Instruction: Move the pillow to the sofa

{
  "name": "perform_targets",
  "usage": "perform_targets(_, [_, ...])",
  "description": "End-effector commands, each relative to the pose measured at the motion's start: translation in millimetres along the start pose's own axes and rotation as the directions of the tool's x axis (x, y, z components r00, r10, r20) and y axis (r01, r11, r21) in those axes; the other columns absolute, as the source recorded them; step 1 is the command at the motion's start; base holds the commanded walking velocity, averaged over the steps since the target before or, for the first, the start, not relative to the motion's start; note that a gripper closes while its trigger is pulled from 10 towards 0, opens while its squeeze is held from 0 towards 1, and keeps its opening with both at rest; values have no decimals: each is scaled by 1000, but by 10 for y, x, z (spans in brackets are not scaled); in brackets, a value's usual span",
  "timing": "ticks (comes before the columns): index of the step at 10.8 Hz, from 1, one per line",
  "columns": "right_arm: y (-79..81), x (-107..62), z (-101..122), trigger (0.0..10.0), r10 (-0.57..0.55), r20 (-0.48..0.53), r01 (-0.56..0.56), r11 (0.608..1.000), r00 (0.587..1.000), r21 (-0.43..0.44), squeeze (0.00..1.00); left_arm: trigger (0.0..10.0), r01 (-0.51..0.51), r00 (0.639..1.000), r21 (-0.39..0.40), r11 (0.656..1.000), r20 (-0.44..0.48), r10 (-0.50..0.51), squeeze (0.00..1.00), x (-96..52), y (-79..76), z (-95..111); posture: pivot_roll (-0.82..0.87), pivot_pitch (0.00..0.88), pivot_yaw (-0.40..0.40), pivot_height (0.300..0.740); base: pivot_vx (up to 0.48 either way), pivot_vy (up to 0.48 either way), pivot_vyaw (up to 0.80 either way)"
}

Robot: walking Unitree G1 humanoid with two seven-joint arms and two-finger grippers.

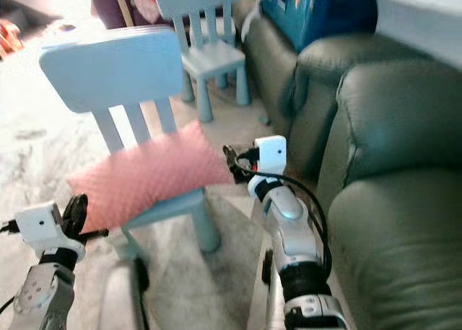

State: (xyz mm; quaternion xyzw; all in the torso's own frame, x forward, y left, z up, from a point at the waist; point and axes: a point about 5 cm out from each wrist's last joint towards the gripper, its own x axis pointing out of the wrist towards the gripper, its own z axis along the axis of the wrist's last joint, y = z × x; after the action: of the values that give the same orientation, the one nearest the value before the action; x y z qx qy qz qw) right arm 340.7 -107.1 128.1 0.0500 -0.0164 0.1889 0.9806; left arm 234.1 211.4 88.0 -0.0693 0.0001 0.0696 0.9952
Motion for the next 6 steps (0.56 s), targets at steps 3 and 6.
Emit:
perform_targets(3, [17, -24, 20, 10000, 0, 14, 0, 1000, 1000, -17, 0, 10000, 2, 1000, 48, 999, 12, -2, 0, -6, 26, 11, -132, 0, 54, 595, 0, 0, 0])
perform_targets(6, [18, -1, 35, 10000, 1, 19, -1, 1000, 1000, -22, 0, 10000, 35, 999, 68, 997, 38, -38, 0, 60, -58, 47, -145, 0, 50, 645, 0, 0, 0])
